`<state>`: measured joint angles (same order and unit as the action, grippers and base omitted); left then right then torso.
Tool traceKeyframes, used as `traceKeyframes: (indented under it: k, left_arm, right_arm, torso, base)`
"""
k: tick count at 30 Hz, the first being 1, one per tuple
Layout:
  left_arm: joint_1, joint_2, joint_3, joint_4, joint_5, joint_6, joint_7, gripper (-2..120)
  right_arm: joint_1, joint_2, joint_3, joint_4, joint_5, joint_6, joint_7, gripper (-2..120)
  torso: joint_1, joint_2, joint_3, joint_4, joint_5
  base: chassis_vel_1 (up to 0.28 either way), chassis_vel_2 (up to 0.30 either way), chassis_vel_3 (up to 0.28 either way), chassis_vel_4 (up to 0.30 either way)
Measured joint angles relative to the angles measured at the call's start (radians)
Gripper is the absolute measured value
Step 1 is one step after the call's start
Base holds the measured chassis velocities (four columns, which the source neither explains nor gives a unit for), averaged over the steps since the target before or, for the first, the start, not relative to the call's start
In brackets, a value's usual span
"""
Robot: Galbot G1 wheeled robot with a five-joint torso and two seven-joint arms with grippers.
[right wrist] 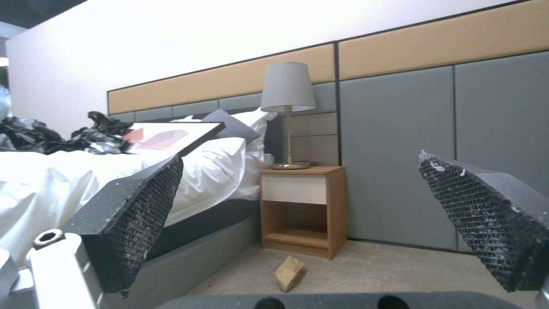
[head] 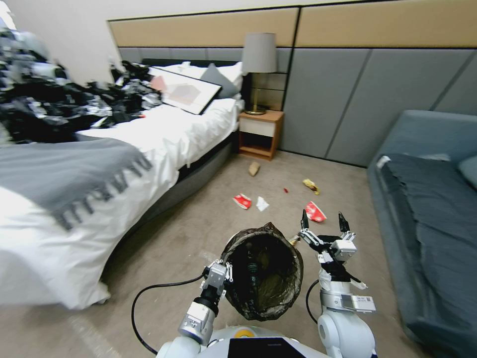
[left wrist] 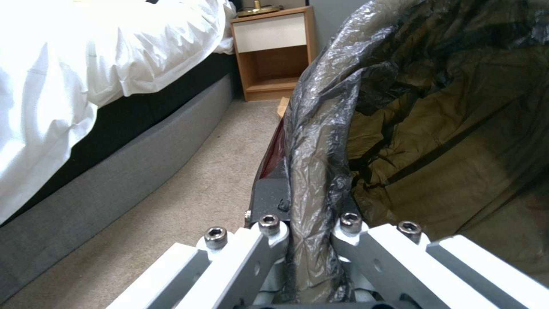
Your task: Pick up the trash bin, then pick up the garbage from the floor and place it into the trash bin.
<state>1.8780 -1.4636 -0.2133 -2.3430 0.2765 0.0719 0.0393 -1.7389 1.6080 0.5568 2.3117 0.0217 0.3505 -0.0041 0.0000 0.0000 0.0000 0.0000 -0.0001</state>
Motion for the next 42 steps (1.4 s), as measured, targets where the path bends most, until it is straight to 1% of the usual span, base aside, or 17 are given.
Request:
traceKeyframes:
  k: [2, 20, 29, 33, 42]
  left_arm:
    - [-0.001, 0.0, 0.002, 0.001, 0.0, 0.0, 0.0, 1]
    - [-0.001, 0.006, 0.012, 0.0, -0.013, 0.009, 0.0, 1]
    - [-0.013, 0.005, -0.014, 0.002, -0.03, 0.014, -0.001, 1]
    - [-0.025, -0.002, -0.034, 0.002, -0.043, 0.019, -0.001, 1]
    - [-0.031, -0.005, -0.051, 0.0, -0.05, 0.021, -0.001, 1]
  right_arm:
    - [0.003, 0.0, 0.001, -0.002, 0.0, 0.001, 0.003, 100]
    - [0.008, 0.0, 0.007, 0.0, 0.007, -0.004, 0.018, 100]
    - [0.016, 0.0, 0.035, -0.01, 0.01, 0.002, 0.058, 100]
    - [0.018, 0.0, 0.067, -0.017, 0.012, 0.013, 0.06, 100]
    - [0.015, 0.0, 0.076, -0.023, 0.021, 0.013, 0.057, 100]
  torso:
    - [0.0, 0.0, 0.0, -0.0004, 0.0001]
    - [0.0, 0.0, 0.0, 0.0, 0.0001]
    - [0.0, 0.0, 0.0, 0.0, 0.0001]
    - [0.0, 0.0, 0.0, 0.0, 0.0001]
    - [0.0, 0.0, 0.0, 0.0, 0.0001]
  base:
    - [0.0, 0.0, 0.0, 0.0]
    - [0.0, 0.0, 0.0, 0.0]
    - [0.0, 0.0, 0.0, 0.0]
    - [0.0, 0.0, 0.0, 0.0]
    - [0.0, 0.0, 0.0, 0.0]
